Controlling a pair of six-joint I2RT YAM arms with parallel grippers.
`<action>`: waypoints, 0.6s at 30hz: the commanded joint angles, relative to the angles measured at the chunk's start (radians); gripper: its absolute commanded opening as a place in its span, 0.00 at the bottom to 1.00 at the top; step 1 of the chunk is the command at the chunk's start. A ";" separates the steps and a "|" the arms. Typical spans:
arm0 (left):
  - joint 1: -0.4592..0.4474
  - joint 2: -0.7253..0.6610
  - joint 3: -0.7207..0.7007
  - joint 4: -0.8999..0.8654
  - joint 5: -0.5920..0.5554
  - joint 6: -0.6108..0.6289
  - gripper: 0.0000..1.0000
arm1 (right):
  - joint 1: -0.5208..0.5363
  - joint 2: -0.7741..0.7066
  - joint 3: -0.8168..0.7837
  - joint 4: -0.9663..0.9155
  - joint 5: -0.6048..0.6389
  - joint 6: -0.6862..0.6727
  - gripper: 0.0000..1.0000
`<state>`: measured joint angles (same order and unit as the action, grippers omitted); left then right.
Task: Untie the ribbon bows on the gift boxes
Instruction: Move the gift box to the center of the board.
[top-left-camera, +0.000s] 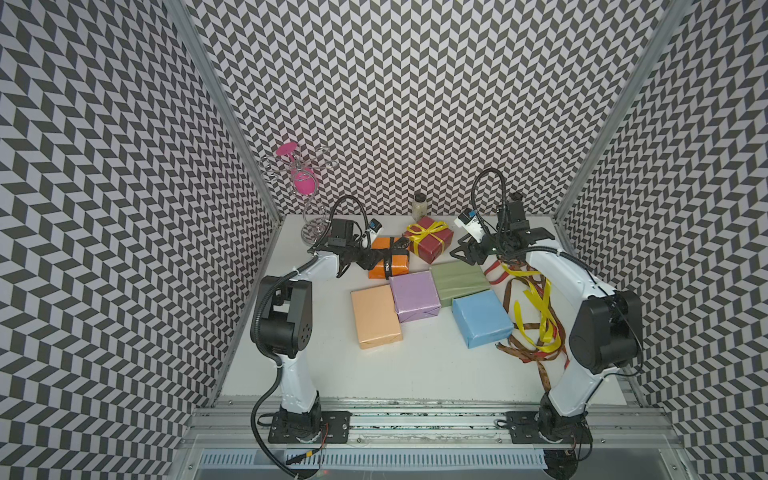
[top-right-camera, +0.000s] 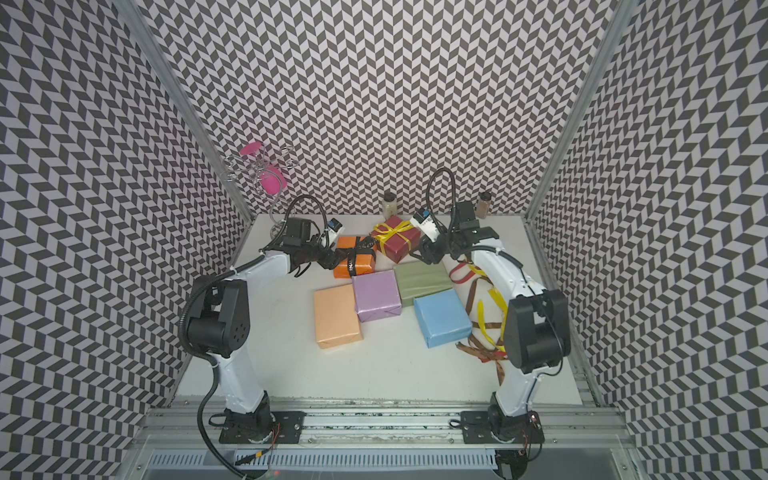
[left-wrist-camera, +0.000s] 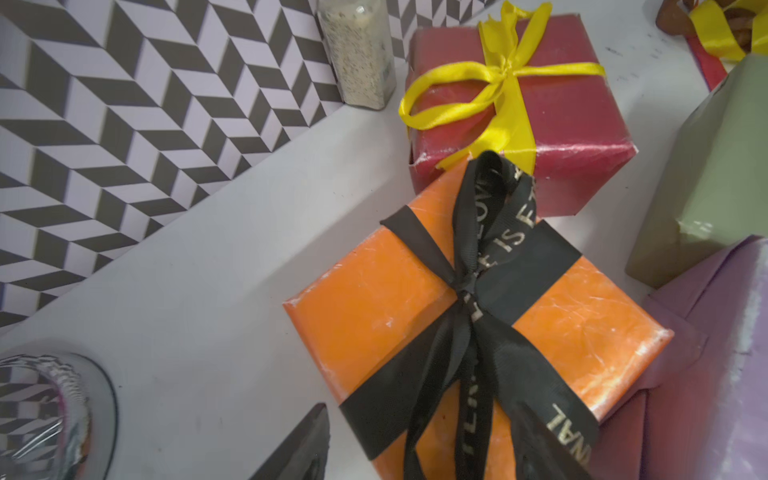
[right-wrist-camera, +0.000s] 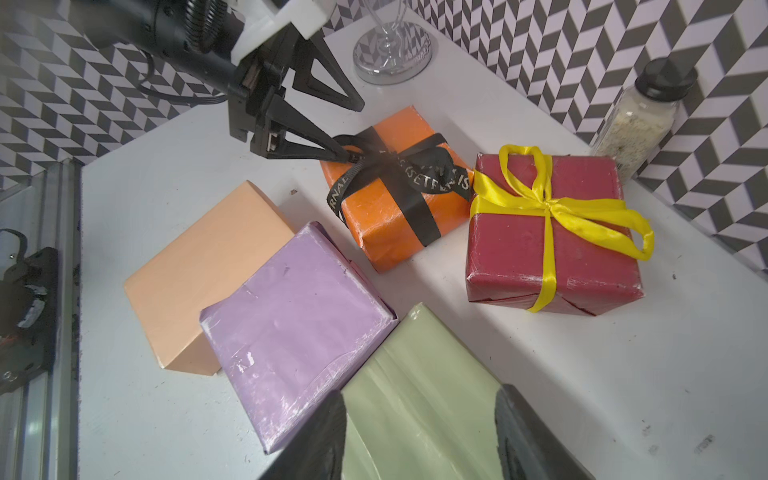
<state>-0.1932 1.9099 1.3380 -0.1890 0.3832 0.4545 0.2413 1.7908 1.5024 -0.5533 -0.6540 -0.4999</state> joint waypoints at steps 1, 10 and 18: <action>-0.015 0.044 0.052 -0.022 -0.046 0.017 0.66 | 0.052 0.034 0.014 0.032 0.037 0.016 0.58; -0.015 0.077 0.067 -0.042 -0.034 0.012 0.23 | 0.114 0.055 -0.018 0.033 0.051 -0.003 0.59; -0.011 -0.008 -0.010 -0.067 0.020 0.047 0.00 | 0.119 0.058 -0.031 0.030 0.040 -0.003 0.59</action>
<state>-0.2096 1.9511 1.3647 -0.2092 0.3763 0.4778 0.3576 1.8400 1.4853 -0.5526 -0.6109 -0.4969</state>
